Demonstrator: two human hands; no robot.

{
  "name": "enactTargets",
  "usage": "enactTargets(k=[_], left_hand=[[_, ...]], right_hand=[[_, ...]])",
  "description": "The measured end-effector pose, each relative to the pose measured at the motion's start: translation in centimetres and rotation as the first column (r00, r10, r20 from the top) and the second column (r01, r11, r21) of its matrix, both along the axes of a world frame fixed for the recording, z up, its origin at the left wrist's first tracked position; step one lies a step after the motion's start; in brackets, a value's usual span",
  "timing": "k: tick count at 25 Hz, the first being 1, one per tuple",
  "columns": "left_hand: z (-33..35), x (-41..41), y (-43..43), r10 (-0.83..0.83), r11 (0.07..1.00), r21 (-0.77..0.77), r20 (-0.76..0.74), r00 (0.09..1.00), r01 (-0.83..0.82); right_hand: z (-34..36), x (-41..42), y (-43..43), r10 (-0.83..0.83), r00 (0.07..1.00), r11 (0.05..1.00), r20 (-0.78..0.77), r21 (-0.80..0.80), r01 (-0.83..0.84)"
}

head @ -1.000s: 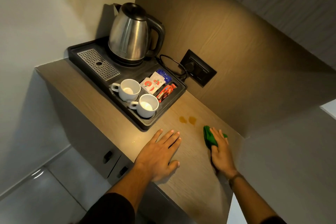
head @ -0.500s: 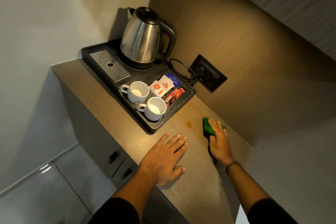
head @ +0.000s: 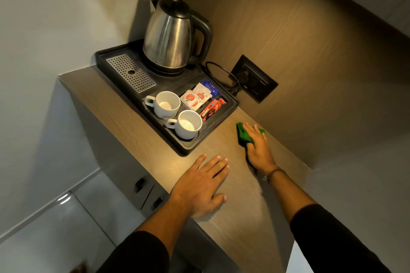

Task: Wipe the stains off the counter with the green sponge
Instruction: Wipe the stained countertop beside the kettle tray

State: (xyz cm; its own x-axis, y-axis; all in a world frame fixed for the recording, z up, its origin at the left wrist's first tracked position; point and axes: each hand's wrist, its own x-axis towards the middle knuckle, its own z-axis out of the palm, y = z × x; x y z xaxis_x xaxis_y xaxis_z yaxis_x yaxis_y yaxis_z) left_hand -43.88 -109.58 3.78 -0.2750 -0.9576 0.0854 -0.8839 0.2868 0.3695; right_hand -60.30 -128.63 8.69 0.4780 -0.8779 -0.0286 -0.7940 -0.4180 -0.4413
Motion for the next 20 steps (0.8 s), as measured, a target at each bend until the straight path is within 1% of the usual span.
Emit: enactTargets(k=[2, 4, 5, 6, 7, 8, 10, 11, 12, 13, 15, 16, 17, 18, 20], left_hand=[[0.0, 0.0, 0.0, 0.001, 1.000, -0.005, -0.001, 1.000, -0.001], [0.0, 0.0, 0.0, -0.001, 1.000, -0.007, -0.001, 1.000, 0.001], [-0.1, -0.1, 0.1, -0.004, 1.000, -0.003, 0.004, 1.000, 0.005], [-0.1, -0.1, 0.1, -0.009, 1.000, 0.000, 0.009, 1.000, 0.009], [-0.1, 0.0, 0.0, -0.009, 1.000, -0.002, 0.012, 1.000, 0.009], [-0.1, 0.0, -0.1, -0.010, 1.000, -0.006, 0.012, 1.000, 0.010], [-0.1, 0.2, -0.2, -0.016, 1.000, -0.014, 0.013, 1.000, 0.016], [-0.2, 0.2, -0.2, -0.019, 1.000, -0.019, 0.013, 1.000, 0.020], [-0.2, 0.2, -0.1, -0.023, 1.000, -0.021, 0.010, 1.000, 0.023], [-0.3, 0.2, -0.1, -0.024, 0.999, -0.022, 0.007, 1.000, 0.024], [-0.3, 0.3, -0.1, -0.020, 1.000, -0.023, 0.001, 1.000, 0.020], [-0.3, 0.3, -0.2, -0.022, 1.000, -0.020, 0.001, 1.000, 0.022], [-0.3, 0.2, -0.2, -0.018, 1.000, -0.023, 0.004, 1.000, 0.018], [-0.3, 0.2, -0.3, -0.016, 1.000, -0.023, 0.011, 1.000, 0.017], [0.0, 0.2, -0.2, -0.040, 0.999, -0.002, 0.036, 0.999, 0.040]], right_hand=[[-0.7, 1.8, 1.7, 0.155, 0.988, 0.988, -0.006, 0.011, -0.155], [-2.1, -1.4, 4.8, 0.318, 0.947, 0.948, -0.048, -0.004, -0.318], [-2.4, -4.3, 6.1, 0.338, 0.940, 0.941, -0.048, -0.019, -0.339], [-2.4, -6.9, 6.4, 0.313, 0.949, 0.948, -0.031, -0.055, -0.314], [-2.0, -8.4, 5.6, 0.253, 0.967, 0.965, -0.013, -0.072, -0.253], [-1.3, -8.9, 4.4, 0.153, 0.988, 0.986, -0.018, -0.060, -0.154], [-0.2, -7.2, 2.3, -0.073, 0.997, 0.997, -0.016, -0.014, 0.073], [0.3, -5.9, 2.7, -0.121, 0.993, 0.992, -0.003, 0.020, 0.121], [0.1, -5.3, 4.1, -0.103, 0.995, 0.994, 0.006, 0.024, 0.103], [-0.6, -5.5, 6.2, -0.037, 0.999, 0.999, 0.011, -0.003, 0.037], [-2.2, -8.2, 11.9, 0.115, 0.993, 0.992, -0.008, -0.045, -0.115], [-2.3, -10.0, 14.4, 0.131, 0.991, 0.989, -0.003, -0.064, -0.131], [-2.1, -11.1, 15.3, 0.120, 0.993, 0.991, 0.009, -0.065, -0.120], [-1.7, -11.3, 14.9, 0.067, 0.998, 0.997, 0.013, -0.044, -0.067], [-0.2, -9.1, 13.4, -0.177, 0.984, 0.984, 0.025, -0.014, 0.177]])
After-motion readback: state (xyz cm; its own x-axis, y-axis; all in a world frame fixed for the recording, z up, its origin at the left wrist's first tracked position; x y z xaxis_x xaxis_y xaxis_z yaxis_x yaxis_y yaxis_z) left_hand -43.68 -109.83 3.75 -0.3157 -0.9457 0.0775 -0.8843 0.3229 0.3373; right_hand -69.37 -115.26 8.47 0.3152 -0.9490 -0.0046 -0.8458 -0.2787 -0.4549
